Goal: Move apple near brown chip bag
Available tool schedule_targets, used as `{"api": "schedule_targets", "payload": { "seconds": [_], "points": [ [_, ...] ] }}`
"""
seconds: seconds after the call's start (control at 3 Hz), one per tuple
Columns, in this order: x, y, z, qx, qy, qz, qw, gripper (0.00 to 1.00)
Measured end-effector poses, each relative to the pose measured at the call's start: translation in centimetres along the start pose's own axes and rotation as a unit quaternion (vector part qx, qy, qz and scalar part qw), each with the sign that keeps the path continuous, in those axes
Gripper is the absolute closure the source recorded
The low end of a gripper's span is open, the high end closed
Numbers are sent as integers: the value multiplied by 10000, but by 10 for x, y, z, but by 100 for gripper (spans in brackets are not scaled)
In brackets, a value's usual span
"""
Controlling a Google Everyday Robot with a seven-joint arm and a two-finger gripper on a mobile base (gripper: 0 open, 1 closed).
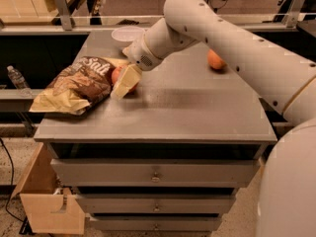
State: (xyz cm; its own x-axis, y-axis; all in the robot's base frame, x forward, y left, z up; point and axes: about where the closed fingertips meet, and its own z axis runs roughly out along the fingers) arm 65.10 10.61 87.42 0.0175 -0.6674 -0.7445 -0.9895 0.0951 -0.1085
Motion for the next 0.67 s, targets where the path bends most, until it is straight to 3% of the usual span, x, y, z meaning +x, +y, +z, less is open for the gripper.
{"api": "schedule_targets", "payload": {
  "seconds": [0.33, 0.67],
  "points": [
    [1, 3, -25, 122, 209, -154, 9996, 0],
    [7, 9, -70, 338, 135, -254, 9990, 0]
  ]
}}
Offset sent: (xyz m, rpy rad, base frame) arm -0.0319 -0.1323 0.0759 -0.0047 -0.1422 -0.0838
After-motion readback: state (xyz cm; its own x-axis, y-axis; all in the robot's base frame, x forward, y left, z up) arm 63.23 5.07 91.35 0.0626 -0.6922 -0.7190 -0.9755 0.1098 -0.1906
